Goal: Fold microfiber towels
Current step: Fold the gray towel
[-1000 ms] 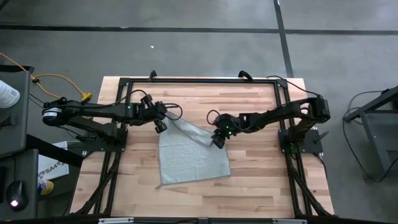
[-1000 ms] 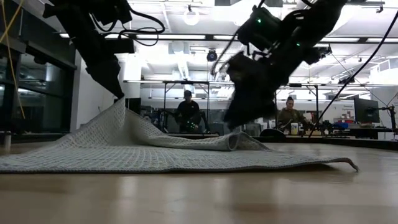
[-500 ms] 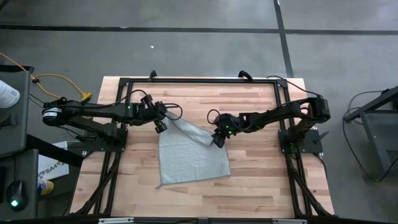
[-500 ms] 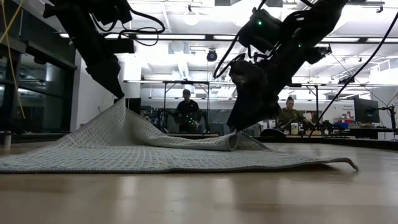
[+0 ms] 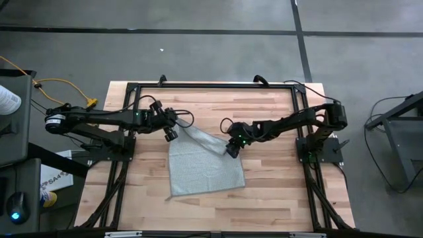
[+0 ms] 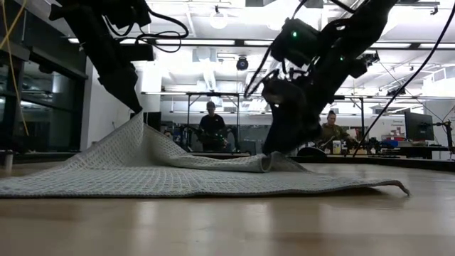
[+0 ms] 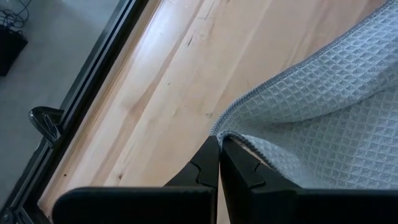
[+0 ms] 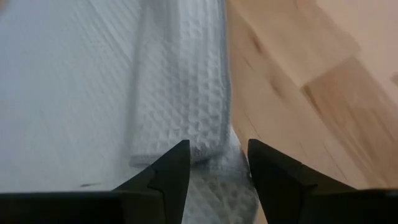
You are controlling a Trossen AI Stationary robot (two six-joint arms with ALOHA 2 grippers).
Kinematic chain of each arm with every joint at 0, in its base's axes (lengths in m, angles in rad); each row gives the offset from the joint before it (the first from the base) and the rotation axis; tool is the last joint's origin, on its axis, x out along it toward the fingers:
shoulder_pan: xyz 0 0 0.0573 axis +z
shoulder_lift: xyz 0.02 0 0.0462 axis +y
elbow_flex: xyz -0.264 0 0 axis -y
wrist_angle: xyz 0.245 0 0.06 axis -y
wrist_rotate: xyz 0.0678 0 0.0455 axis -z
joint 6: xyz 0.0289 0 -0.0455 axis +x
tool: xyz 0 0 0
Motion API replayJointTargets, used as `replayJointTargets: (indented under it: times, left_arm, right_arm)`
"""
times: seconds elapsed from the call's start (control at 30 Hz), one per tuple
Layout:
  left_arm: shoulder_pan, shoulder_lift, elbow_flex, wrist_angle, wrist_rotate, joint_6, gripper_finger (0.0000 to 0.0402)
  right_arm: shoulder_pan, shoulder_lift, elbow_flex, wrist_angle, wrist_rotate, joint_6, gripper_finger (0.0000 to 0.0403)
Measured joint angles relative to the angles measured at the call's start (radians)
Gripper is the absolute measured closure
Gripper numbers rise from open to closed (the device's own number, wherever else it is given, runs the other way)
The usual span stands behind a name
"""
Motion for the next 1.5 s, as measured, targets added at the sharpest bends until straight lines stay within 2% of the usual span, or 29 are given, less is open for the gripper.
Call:
replayJointTargets:
  times: [0.2, 0.53, 0.77, 1.5]
  left_arm:
    - [0.0, 0.0, 0.0, 0.001, 0.001, 0.0, 0.0401]
    - [0.0, 0.0, 0.0, 0.001, 0.002, 0.0, 0.0401]
    - [0.0, 0.0, 0.0, 0.001, 0.003, 0.0, 0.0401]
    - [0.0, 0.0, 0.0, 0.001, 0.026, 0.0, 0.0401]
  right_arm:
    - [0.0, -0.003, 0.002, 0.018, 0.0, -0.002, 0.026]
    - [0.0, -0.003, 0.002, 0.03, -0.021, -0.029, 0.035]
    - [0.0, -0.003, 0.002, 0.035, -0.02, -0.048, 0.0389]
    - [0.0, -0.003, 0.002, 0.09, -0.018, -0.091, 0.0367]
